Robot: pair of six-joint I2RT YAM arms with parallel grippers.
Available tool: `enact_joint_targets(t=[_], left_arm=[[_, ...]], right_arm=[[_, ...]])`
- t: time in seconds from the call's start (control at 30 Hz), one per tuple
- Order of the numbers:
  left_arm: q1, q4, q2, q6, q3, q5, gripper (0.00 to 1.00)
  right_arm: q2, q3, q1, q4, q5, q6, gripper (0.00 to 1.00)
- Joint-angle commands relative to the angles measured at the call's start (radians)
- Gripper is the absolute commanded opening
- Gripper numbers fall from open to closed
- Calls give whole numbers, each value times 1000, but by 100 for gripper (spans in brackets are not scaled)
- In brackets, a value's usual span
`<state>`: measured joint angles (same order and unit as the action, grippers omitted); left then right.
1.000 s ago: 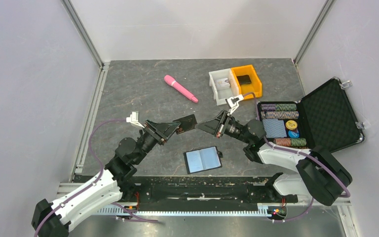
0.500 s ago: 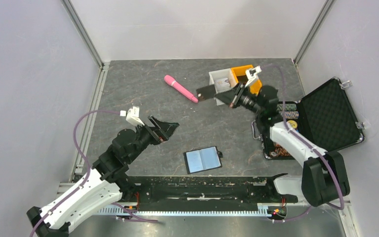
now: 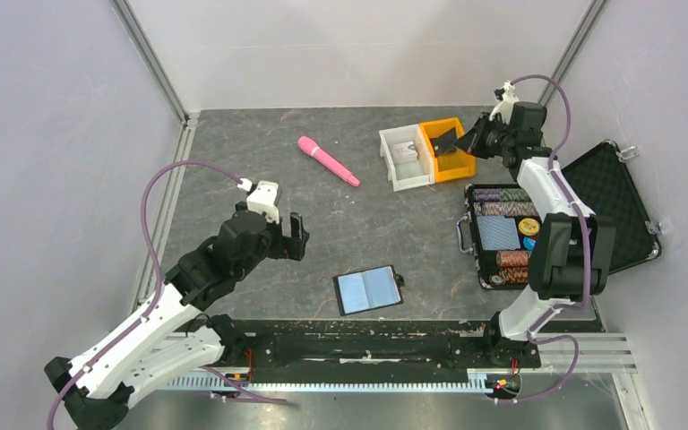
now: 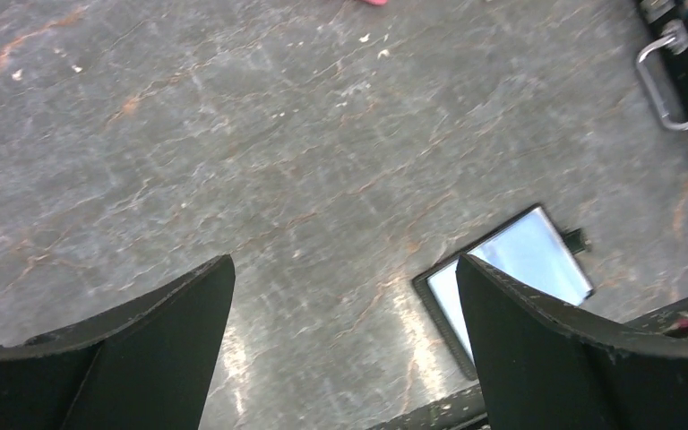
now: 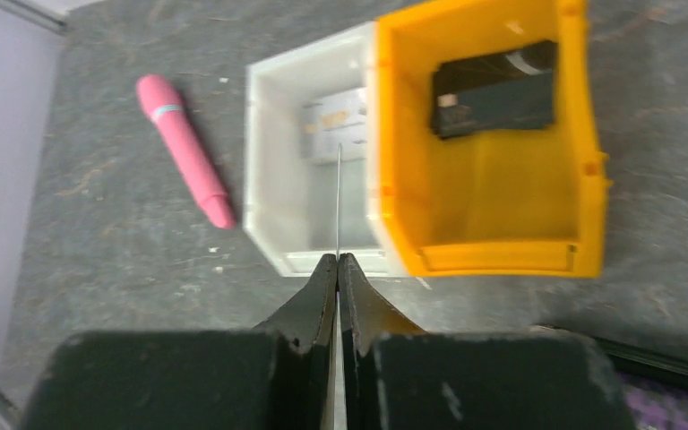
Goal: Take the credit cards out of the card holder
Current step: Place the credit card in the storage box.
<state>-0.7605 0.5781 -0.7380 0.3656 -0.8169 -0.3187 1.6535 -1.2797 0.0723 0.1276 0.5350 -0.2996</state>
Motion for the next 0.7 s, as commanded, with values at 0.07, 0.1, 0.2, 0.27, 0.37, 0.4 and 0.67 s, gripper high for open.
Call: enact_joint_targets(t=[0.07, 0.1, 0.2, 0.27, 0.37, 0.4, 0.67], left_arm=[[0, 28, 32, -131, 8, -55, 100], [0, 26, 41, -131, 13, -56, 100], [0, 18, 70, -136, 21, -52, 100], [0, 11, 74, -140, 24, -54, 100], [1, 11, 74, -139, 22, -60, 100], [1, 11, 74, -140, 24, -59, 100], [1, 3, 54, -147, 23, -50, 100]], right_arm=[[88, -112, 35, 88, -87, 100, 0], [114, -131, 35, 89, -86, 104, 0], [193, -198, 35, 93, -85, 117, 0], [240, -235, 35, 91, -84, 129, 0], [303, -302, 35, 90, -81, 142, 0], [319, -319, 34, 89, -82, 142, 0], [435, -419, 35, 66, -33, 121, 0]])
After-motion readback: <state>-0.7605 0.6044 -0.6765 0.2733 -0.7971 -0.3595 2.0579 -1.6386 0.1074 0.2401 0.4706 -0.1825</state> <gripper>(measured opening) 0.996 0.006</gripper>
